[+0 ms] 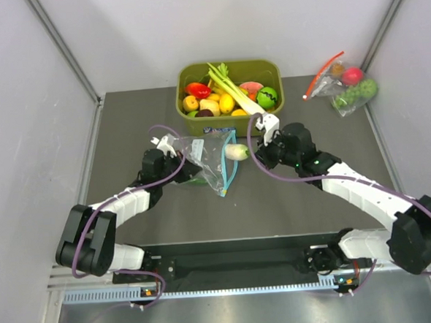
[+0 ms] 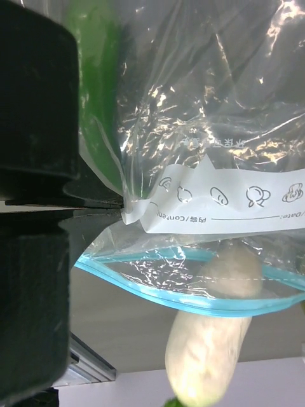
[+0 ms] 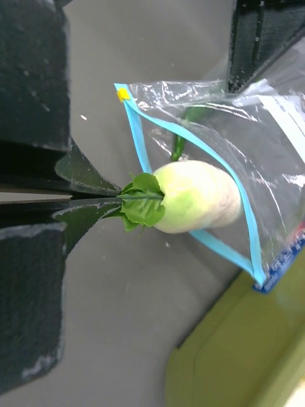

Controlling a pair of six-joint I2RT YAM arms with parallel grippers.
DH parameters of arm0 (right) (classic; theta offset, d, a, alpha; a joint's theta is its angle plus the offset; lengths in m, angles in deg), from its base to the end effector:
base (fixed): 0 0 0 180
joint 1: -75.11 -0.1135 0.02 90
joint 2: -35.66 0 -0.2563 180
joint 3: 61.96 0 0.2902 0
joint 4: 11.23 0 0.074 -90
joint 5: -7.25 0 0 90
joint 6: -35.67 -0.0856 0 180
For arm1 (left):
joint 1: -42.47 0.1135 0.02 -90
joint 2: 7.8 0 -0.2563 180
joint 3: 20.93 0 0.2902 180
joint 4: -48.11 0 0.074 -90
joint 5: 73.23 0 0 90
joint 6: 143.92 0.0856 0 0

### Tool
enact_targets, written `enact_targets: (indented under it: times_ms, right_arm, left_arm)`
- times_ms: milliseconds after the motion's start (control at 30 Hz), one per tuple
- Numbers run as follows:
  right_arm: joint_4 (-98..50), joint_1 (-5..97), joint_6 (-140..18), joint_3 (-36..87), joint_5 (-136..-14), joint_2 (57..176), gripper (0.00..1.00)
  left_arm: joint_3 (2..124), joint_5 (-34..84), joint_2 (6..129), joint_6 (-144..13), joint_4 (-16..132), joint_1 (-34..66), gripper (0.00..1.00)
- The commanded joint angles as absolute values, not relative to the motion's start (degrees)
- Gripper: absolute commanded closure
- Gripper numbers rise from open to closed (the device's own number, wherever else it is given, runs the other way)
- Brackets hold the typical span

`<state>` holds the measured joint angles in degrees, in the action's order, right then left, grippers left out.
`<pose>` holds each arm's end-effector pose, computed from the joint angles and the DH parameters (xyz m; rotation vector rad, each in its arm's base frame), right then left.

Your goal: Open the zip-top bag and remove the fake food

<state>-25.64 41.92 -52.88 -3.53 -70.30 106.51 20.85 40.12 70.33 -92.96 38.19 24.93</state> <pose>0.2911 0.2125 0.2221 -0.7488 1.9349 0.5652 0.3117 -0.1341 0.1244 -0.1295 2.1465 -1.0145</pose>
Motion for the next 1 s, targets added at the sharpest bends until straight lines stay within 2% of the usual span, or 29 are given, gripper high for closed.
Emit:
enact_targets:
  times_ms: [0,200,533,667,967]
  right_arm:
    - [-31.94,42.76,-50.82,1.46,-74.22,102.03,1.0]
    - [-37.57,45.31,-50.02,6.56,-76.95,99.03,1.0]
    - [-39.51,54.62,-50.11,15.79,-72.73,99.11,1.0]
    - [-38.1,58.84,-50.37,21.41,-71.76,102.98,1.0]
    - [-36.52,63.24,-50.55,41.08,-71.14,124.74,1.0]
  left_arm:
    - [20.18,39.18,68.75,-92.59,37.01,25.33,1.0]
    - [19.13,39.45,68.84,-92.94,36.13,25.42,1.0]
    - [19.39,41.73,69.11,-92.85,35.78,25.42,1.0]
    - [19.65,42.61,68.58,-92.94,36.31,25.42,1.0]
    - [19.92,43.05,66.03,-92.5,38.59,25.42,1.0]
